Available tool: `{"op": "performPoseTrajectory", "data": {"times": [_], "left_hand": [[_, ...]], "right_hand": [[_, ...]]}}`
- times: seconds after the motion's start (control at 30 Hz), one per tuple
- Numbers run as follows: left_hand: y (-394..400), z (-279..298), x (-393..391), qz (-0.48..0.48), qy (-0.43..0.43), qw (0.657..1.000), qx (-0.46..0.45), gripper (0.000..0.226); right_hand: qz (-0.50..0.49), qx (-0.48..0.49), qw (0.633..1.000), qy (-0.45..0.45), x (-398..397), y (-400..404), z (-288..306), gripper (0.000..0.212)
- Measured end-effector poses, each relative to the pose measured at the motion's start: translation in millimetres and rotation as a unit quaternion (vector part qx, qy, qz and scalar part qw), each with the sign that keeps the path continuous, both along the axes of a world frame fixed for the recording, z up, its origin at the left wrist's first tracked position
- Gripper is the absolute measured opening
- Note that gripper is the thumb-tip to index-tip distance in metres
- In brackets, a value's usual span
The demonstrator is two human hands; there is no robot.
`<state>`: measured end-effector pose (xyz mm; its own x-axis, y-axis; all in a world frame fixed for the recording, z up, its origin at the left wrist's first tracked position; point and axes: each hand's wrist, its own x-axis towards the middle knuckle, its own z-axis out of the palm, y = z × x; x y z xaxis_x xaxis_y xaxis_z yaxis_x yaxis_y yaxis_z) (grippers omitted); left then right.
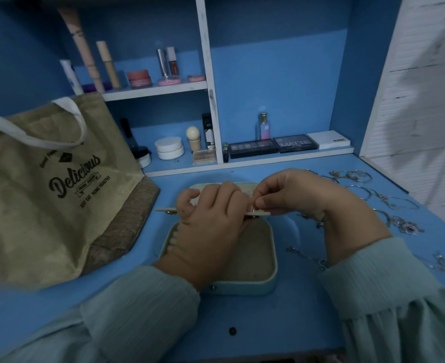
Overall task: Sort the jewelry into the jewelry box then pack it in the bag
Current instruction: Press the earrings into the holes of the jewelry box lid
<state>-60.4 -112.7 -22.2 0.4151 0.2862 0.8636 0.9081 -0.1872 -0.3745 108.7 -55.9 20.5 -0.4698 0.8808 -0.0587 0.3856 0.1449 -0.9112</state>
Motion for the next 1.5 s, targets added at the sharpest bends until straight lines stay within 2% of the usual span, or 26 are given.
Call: {"op": "performPoseTrajectory", "data": {"times": [0.2,0.5,0.8,1.1,1.5], "left_hand": [[-0.5,-0.2,-0.1,0.004,0.001,1.0,-0.006,0.025],[-1.2,-0.1,0.0,0.005,0.007,1.0,-0.009,0.026],[-0.5,-0.3,-0.3,0.007,0.004,1.0,-0.004,0.031],[-0.9,-0.7,-0.2,0.02,0.013,1.0,-0.003,0.034],[0.5,0.6,1.2,0.014,0.003,1.0,-0.008,0.026]], "right_hand": [[-0.011,-0.003,1.0,-0.003,-0.6,0.8,-1.5,0.019],[0.01,0.019,0.998,-0.056,-0.4,-2.8,2.0,0.015],[0.036,0.024,0.997,-0.066,0.2,-7.4,5.8,0.02],[0.037,0.059,0.992,-0.11,-1.6,-11.9,10.2,0.012],[0.003,0.03,0.998,-0.048,-0.7,-4.5,4.9,0.018]]}}
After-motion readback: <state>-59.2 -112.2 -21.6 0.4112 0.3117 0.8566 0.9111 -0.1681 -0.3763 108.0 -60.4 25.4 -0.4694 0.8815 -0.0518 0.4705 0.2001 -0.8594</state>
